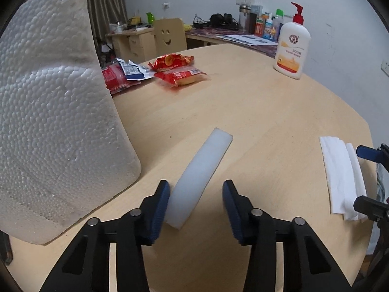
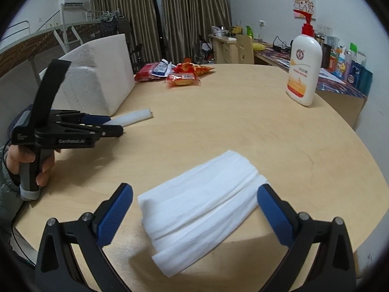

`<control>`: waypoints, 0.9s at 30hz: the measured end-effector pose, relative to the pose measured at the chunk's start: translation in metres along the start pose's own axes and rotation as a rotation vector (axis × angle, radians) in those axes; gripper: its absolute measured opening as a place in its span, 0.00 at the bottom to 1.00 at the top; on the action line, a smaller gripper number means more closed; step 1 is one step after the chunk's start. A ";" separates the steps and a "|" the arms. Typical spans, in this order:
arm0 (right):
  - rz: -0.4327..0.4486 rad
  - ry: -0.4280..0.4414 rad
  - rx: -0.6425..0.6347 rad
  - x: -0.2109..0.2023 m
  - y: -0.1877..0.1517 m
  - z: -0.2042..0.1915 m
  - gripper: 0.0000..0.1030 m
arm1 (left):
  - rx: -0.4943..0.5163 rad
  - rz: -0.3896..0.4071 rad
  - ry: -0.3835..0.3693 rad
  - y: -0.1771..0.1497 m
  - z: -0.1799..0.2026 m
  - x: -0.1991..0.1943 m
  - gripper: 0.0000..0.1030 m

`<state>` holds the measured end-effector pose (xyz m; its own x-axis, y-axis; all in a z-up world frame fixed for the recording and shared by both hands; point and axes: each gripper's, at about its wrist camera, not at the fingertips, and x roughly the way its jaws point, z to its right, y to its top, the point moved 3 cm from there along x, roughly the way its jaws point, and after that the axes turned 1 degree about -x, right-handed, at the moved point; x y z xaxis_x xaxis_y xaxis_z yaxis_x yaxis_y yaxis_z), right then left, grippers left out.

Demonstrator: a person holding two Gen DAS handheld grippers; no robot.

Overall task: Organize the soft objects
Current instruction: 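Move the left gripper to the white foam strip while the right gripper approaches the white tissues, then close the left gripper on the foam strip while the right gripper closes on the tissues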

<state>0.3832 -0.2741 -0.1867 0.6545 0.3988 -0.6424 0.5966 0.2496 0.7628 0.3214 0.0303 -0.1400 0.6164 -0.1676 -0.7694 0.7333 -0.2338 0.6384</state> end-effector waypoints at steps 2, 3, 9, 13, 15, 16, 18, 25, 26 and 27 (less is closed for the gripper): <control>-0.001 -0.002 0.002 0.000 0.000 0.002 1.00 | 0.000 0.004 0.016 0.000 -0.001 -0.001 0.28; -0.001 -0.004 0.003 0.001 0.000 0.002 1.00 | -0.002 0.007 0.029 -0.001 -0.003 -0.002 0.26; -0.011 -0.019 0.005 0.004 0.000 0.004 1.00 | -0.004 0.020 0.033 -0.002 -0.004 -0.006 0.20; -0.016 -0.026 0.009 0.005 0.000 0.005 1.00 | -0.013 0.034 0.031 -0.003 -0.006 -0.010 0.16; -0.020 -0.032 0.013 0.007 -0.001 0.006 1.00 | -0.011 0.043 0.030 -0.003 -0.007 -0.012 0.15; -0.021 -0.033 0.015 0.007 -0.001 0.006 1.00 | -0.009 0.048 0.031 -0.004 -0.007 -0.013 0.14; -0.022 -0.037 0.016 0.007 -0.001 0.006 1.00 | 0.007 0.058 0.041 -0.004 -0.004 -0.016 0.13; -0.023 -0.054 0.012 0.005 0.000 0.005 1.00 | 0.011 0.075 0.024 -0.005 -0.001 -0.021 0.09; -0.022 -0.056 0.012 0.005 0.000 0.005 1.00 | 0.008 0.074 0.017 -0.005 -0.001 -0.021 0.09; -0.021 -0.057 0.011 0.003 0.000 0.005 1.00 | 0.010 0.076 0.013 -0.005 -0.001 -0.022 0.08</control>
<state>0.3875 -0.2768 -0.1894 0.6673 0.3422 -0.6616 0.6154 0.2471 0.7485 0.3049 0.0359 -0.1265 0.6738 -0.1724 -0.7185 0.6817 -0.2303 0.6945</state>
